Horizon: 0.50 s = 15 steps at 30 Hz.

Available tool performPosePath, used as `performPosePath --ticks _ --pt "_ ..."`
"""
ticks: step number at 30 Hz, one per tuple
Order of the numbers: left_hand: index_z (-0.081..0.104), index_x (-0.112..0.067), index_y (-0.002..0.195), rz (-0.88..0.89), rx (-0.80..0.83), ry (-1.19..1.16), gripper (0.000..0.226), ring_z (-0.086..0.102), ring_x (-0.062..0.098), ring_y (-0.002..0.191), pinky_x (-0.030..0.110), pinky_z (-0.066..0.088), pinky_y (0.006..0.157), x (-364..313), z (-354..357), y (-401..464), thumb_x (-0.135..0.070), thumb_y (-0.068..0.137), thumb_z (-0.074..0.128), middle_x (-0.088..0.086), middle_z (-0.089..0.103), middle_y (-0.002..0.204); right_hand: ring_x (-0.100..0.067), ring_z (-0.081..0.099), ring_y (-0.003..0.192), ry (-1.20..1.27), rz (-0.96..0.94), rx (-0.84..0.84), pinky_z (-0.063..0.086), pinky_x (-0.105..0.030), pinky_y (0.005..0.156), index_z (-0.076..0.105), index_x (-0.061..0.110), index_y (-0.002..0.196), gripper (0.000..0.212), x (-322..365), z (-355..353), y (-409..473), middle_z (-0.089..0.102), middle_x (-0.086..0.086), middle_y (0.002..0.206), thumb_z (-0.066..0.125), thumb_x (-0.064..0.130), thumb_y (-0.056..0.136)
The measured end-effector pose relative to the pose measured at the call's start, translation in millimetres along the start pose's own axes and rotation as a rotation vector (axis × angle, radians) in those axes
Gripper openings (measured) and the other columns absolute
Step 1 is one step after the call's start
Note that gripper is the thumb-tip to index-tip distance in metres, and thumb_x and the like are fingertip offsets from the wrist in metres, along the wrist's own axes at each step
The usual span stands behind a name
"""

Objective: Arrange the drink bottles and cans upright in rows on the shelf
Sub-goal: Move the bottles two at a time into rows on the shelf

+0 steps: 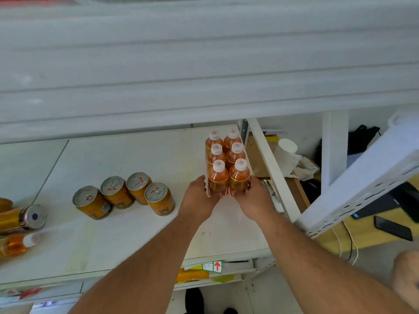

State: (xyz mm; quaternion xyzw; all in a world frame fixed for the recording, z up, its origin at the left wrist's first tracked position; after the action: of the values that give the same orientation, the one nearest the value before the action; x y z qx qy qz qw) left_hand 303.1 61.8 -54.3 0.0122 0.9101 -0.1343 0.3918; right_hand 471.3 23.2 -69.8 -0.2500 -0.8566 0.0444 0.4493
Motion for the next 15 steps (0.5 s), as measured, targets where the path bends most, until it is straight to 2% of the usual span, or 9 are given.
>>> performPosePath --ticks 3,6,8,10,13,15 --pt "0.025 -0.022 0.153 0.013 0.0 0.103 0.072 0.044 0.022 0.134 0.034 0.044 0.102 1.0 -6.5 -8.4 -0.04 0.093 0.061 0.002 0.038 0.153 -0.03 0.055 0.131 -0.034 0.045 0.022 0.047 -0.042 0.101 0.045 0.023 0.145 0.053 -2.1 0.4 -10.5 0.056 -0.003 0.144 0.06 0.043 0.098" --pt "0.015 -0.026 0.155 0.052 0.021 0.221 0.074 0.028 0.021 0.144 0.037 0.036 0.11 -2.9 -13.8 -22.1 -0.041 0.096 0.056 -0.001 0.021 0.161 -0.03 0.043 0.142 -0.067 0.07 0.04 0.04 -0.043 0.109 0.033 0.022 0.154 0.06 -1.0 -2.6 -28.7 0.043 -0.003 0.157 0.053 0.044 0.102" --pt "0.011 -0.026 0.156 0.126 0.036 0.325 0.074 0.02 0.021 0.147 0.039 0.03 0.113 -8.6 -17.8 -32.2 -0.042 0.096 0.054 -0.003 0.014 0.163 -0.028 0.046 0.139 -0.116 0.038 0.053 0.04 -0.039 0.107 0.038 0.021 0.151 0.053 2.0 -4.4 -43.2 0.047 -0.003 0.153 0.051 0.042 0.104" --pt "0.009 -0.027 0.156 0.205 0.038 0.421 0.075 0.013 0.022 0.149 0.042 0.028 0.115 -13.5 -24.0 -43.0 -0.043 0.096 0.052 -0.003 0.009 0.164 -0.026 0.051 0.135 -0.206 -0.023 0.073 0.042 -0.039 0.106 0.044 0.026 0.146 0.049 6.8 -3.0 -57.5 0.053 0.001 0.149 0.05 0.047 0.102" --pt "0.008 -0.025 0.156 0.301 0.041 0.536 0.075 0.008 0.022 0.15 0.044 0.027 0.117 -18.3 -31.3 -60.0 -0.044 0.096 0.048 -0.001 0.004 0.164 -0.024 0.052 0.134 -0.308 -0.108 0.076 0.042 -0.04 0.106 0.044 0.031 0.145 0.053 17.5 -1.6 -75.3 0.055 0.005 0.147 0.05 0.056 0.098" --pt "0.009 -0.025 0.156 0.301 0.05 0.574 0.074 0.006 0.022 0.15 0.043 0.025 0.117 -19.4 -35.0 -65.3 -0.045 0.096 0.047 0.0 0.002 0.164 -0.025 0.048 0.137 -0.381 -0.131 0.089 0.039 -0.041 0.107 0.04 0.032 0.147 0.059 20.7 -1.0 -77.0 0.051 0.005 0.15 0.05 0.059 0.096"
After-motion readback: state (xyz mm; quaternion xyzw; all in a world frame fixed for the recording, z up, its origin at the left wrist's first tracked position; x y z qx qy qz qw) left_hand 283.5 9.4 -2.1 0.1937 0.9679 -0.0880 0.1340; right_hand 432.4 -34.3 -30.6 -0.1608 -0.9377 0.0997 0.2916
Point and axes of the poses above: each hand's wrist, its own y-axis towards the middle knuckle, its own z-axis out of the palm, x = y × z, the point moved 6 cm from there along y, towards the middle knuckle
